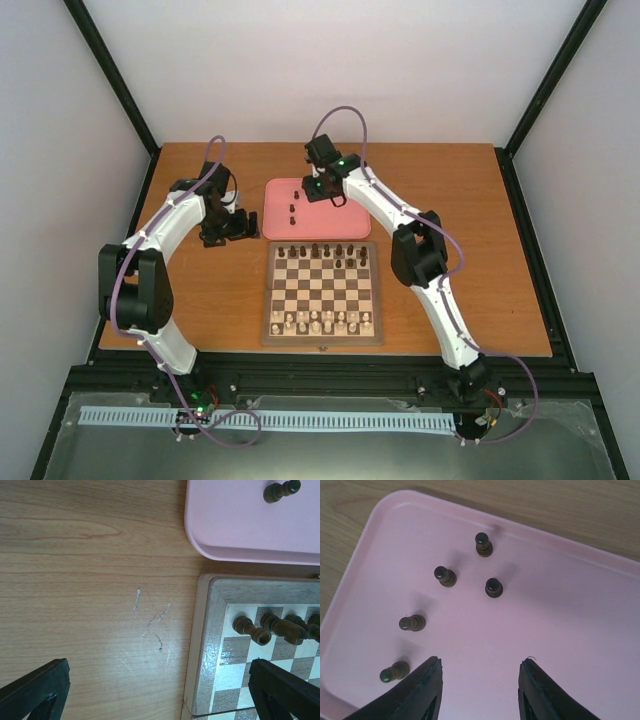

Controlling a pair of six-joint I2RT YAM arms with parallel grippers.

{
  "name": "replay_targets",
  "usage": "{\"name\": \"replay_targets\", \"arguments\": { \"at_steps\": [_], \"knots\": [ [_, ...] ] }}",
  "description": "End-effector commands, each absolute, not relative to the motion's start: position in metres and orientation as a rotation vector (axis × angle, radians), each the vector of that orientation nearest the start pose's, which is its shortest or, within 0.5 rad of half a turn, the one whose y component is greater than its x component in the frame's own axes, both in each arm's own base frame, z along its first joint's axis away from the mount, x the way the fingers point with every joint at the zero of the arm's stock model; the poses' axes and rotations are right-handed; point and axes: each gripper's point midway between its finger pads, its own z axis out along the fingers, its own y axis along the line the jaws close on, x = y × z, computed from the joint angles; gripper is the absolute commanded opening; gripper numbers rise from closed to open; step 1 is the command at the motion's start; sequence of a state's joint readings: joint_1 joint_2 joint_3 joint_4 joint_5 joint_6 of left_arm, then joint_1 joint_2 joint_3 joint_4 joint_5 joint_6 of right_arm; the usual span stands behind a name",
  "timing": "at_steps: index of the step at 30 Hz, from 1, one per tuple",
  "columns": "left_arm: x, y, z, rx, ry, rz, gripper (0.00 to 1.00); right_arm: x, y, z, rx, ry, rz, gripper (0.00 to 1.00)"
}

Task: Set up the chess pieces on the board
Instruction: Pick up the chess piece from the storage box.

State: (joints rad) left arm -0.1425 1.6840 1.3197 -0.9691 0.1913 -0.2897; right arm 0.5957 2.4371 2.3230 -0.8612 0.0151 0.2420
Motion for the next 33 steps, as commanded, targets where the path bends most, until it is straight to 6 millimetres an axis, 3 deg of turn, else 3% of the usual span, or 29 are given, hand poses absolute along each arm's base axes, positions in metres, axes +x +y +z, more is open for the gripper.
{"name": "replay_targets", "arguments": {
  "at_steps": [1,10,33],
  "knots": [
    [0.354,-0.087,0.125,-0.133,2.888,-0.366,1.0,0.522,0.357,0.122,-0.495,2.444,0.35,0.43],
    [0.351,-0.085,0.121,-0.137,2.906,-0.347,1.0,0.543,0.36,0.085,-0.461,2.458,0.385,0.42],
    [0.353,-0.086,0.11,-0.138,2.933,-0.35,1.0,0.563,0.365,0.056,-0.422,2.448,0.437,0.36]
  ]
}}
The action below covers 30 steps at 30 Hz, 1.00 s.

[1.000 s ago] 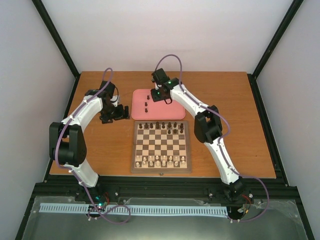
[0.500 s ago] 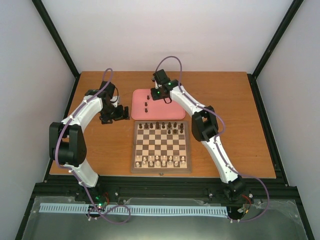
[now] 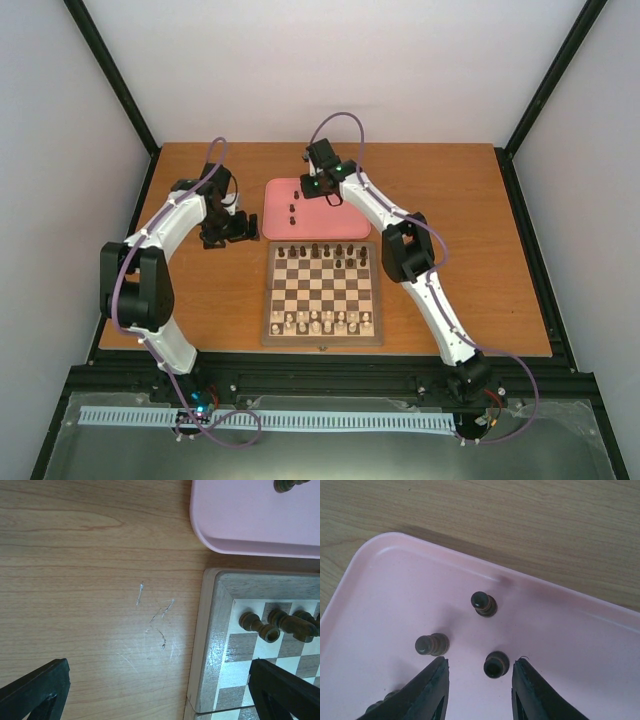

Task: Set up the chess pieces on the board
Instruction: Pick up the chess piece from the storage box.

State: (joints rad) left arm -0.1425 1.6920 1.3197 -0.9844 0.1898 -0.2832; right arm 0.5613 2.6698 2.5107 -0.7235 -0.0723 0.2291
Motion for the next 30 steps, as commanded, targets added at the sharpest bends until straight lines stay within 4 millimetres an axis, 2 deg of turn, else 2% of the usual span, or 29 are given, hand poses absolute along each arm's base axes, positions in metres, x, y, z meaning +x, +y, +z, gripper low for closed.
{"name": "replay_targets", "arguments": {
  "at_steps": [1,6,13,22,26,28,30],
  "knots": [
    [0.353,-0.086,0.11,-0.138,2.934,-0.352,1.0,0.563,0.365,0.053,-0.419,2.451,0.438,0.35],
    [0.354,-0.086,0.109,-0.138,2.937,-0.353,1.0,0.567,0.363,0.045,-0.395,2.451,0.421,0.34],
    [0.353,-0.087,0.108,-0.138,2.941,-0.356,1.0,0.577,0.361,0.047,-0.37,2.42,0.41,0.3],
    [0.353,-0.088,0.105,-0.139,2.948,-0.361,1.0,0.576,0.359,0.041,-0.385,2.434,0.406,0.24],
    [0.353,-0.088,0.105,-0.139,2.947,-0.363,1.0,0.574,0.359,0.038,-0.391,2.447,0.411,0.19],
    [0.353,-0.088,0.105,-0.138,2.948,-0.364,1.0,0.573,0.358,0.037,-0.39,2.451,0.409,0.1],
    [0.352,-0.088,0.105,-0.139,2.947,-0.364,1.0,0.573,0.358,0.037,-0.392,2.451,0.409,0.06]
  ]
}}
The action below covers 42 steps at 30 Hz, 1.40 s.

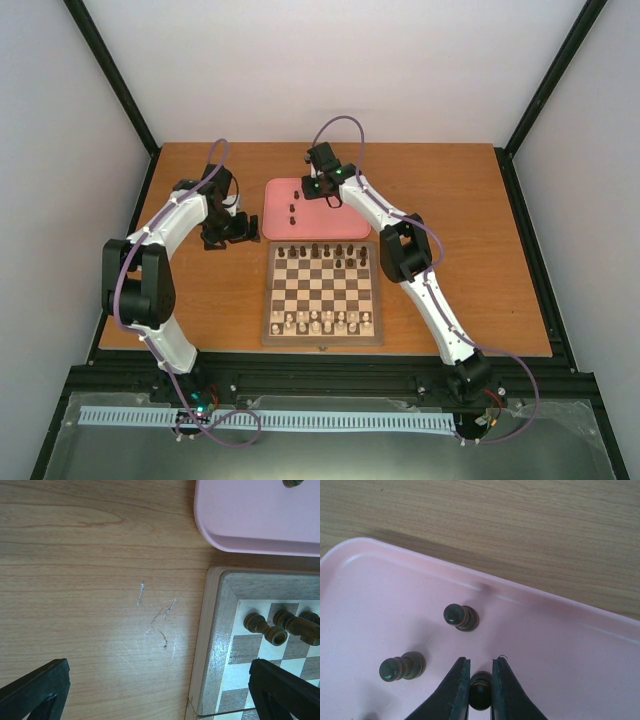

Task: Set up the chess pieces on the board
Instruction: Pick up the chess piece from the storage box, then place the chess piece on the chessboard.

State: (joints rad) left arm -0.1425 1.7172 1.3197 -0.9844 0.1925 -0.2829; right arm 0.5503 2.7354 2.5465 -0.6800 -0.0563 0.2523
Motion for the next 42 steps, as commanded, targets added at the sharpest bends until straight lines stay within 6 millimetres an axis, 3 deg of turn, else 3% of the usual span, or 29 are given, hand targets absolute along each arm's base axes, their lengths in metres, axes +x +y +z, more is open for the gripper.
{"name": "replay_targets", "arguments": {
  "at_steps": [1,4,8,17,25,29,33,37,42],
  "knots": [
    [0.352,-0.088,0.105,-0.138,2.947,-0.363,1.0,0.573,0.359,0.037,-0.393,2.452,0.41,0.04],
    [0.352,-0.088,0.105,-0.137,2.946,-0.366,1.0,0.572,0.358,0.04,-0.398,2.453,0.407,0.03],
    [0.351,-0.088,0.105,-0.14,2.944,-0.37,1.0,0.57,0.354,0.062,-0.408,2.438,0.393,0.03],
    [0.356,-0.088,0.11,-0.136,2.928,-0.363,1.0,0.55,0.345,0.16,-0.428,2.321,0.351,0.03],
    [0.358,-0.083,0.114,-0.13,2.921,-0.321,1.0,0.502,0.343,0.211,-0.507,2.309,0.367,0.03],
    [0.356,-0.082,0.116,-0.125,2.912,-0.31,1.0,0.47,0.337,0.224,-0.539,2.328,0.35,0.03],
    [0.356,-0.082,0.12,-0.122,2.899,-0.315,1.0,0.435,0.332,0.252,-0.551,2.3,0.36,0.03],
    [0.357,-0.082,0.119,-0.121,2.898,-0.316,1.0,0.4,0.327,0.255,-0.55,2.319,0.372,0.03],
    [0.36,-0.084,0.119,-0.123,2.894,-0.327,1.0,0.359,0.317,0.227,-0.561,2.408,0.378,0.03]
  ]
}}
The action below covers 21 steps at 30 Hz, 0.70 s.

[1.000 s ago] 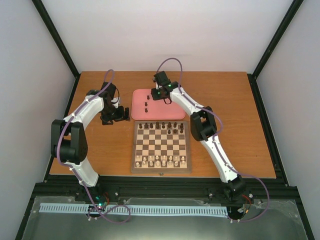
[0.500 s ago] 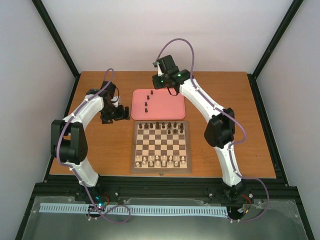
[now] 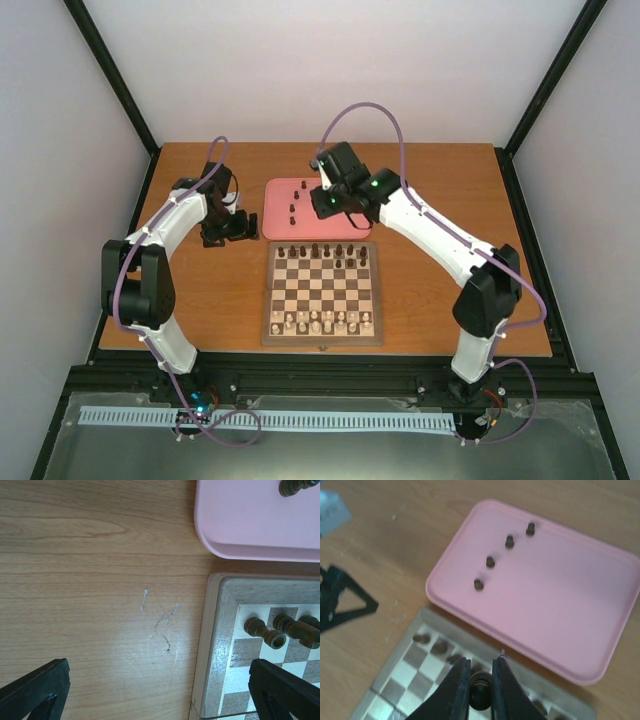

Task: Set up the chess pieces on the board
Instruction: Place the chess piece on the chessboard.

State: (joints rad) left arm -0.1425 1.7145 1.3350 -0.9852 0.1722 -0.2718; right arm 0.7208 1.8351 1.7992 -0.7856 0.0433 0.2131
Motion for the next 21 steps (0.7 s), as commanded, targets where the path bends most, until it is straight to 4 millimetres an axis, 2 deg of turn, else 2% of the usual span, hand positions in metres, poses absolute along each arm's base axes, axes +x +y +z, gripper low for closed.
{"name": "replay_targets", "arguments": {
  "at_steps": [1,6,9,14,21],
  "knots": [
    [0.36,-0.084,0.119,-0.123,2.895,-0.327,1.0,0.348,0.315,0.216,-0.576,2.433,0.371,0.03],
    [0.361,-0.084,0.119,-0.122,2.893,-0.322,1.0,0.309,0.312,0.18,-0.629,2.509,0.376,0.03],
    [0.361,-0.084,0.119,-0.12,2.896,-0.317,1.0,0.295,0.317,0.162,-0.655,2.531,0.398,0.03],
    [0.362,-0.083,0.117,-0.122,2.899,-0.311,1.0,0.29,0.329,0.143,-0.652,2.549,0.436,0.03],
    [0.362,-0.082,0.116,-0.122,2.9,-0.307,1.0,0.291,0.328,0.111,-0.642,2.591,0.408,0.03]
  ]
}}
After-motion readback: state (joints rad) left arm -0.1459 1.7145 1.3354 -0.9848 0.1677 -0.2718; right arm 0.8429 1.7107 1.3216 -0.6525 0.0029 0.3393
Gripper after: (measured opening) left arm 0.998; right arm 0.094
